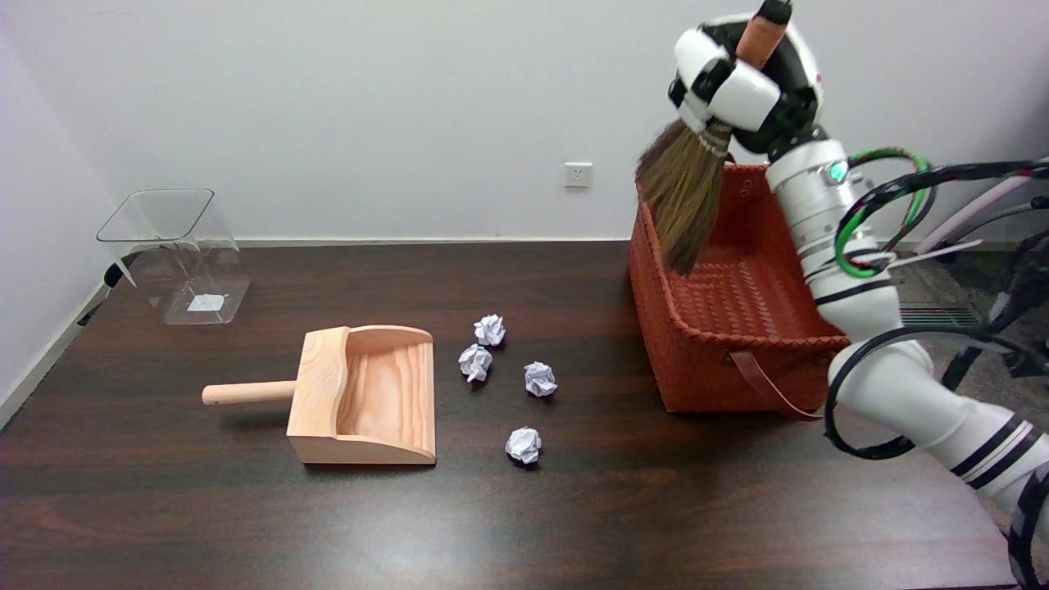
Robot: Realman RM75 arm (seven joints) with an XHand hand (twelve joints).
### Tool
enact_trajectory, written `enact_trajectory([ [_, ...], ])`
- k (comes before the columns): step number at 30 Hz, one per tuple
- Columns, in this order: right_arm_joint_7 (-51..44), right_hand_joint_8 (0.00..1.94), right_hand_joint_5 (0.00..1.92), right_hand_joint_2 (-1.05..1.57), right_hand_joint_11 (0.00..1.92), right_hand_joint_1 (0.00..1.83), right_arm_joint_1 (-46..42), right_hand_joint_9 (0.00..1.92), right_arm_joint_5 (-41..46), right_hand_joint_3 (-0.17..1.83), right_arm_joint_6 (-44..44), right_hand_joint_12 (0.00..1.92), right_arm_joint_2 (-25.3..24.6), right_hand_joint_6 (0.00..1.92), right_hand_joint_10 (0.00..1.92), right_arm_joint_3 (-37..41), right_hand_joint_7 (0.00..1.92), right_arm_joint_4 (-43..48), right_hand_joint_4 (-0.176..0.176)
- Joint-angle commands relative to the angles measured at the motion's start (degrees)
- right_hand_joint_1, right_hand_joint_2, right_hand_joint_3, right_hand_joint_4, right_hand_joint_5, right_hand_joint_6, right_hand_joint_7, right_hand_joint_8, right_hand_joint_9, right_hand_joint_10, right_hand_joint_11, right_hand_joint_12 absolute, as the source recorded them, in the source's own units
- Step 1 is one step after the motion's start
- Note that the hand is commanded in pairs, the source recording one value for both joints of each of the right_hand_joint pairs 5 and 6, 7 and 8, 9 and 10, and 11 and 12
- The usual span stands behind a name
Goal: Pick up the broom in the basket.
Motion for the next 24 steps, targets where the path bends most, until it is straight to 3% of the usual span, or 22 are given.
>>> enact_trajectory([
  [1, -2.31, 1.92, 1.92, 0.96, 1.82, 1.16, -0.56, 1.92, 2.15, 1.23, -7.00, 1.82, 2.09, 1.92, 1.92, 10.37, 1.92, -11.55, 0.000],
  [6, -2.31, 1.92, 1.92, 0.97, 1.82, 1.15, 0.62, 1.92, 5.43, 1.25, -7.30, 1.82, 2.21, 1.92, 1.92, 8.24, 1.92, -11.38, 0.000],
  [16, -2.31, 1.92, 1.92, 0.96, 1.82, 1.14, 1.36, 1.92, 6.76, 1.26, -5.85, 1.82, 1.59, 1.92, 1.92, -10.49, 1.92, -10.92, 0.000],
  [24, -2.31, 1.92, 1.92, 0.98, 1.82, 1.14, -0.52, 1.92, 6.74, 1.25, -5.48, 1.82, -1.79, 1.92, 1.92, -16.92, 1.92, -6.95, 0.000],
])
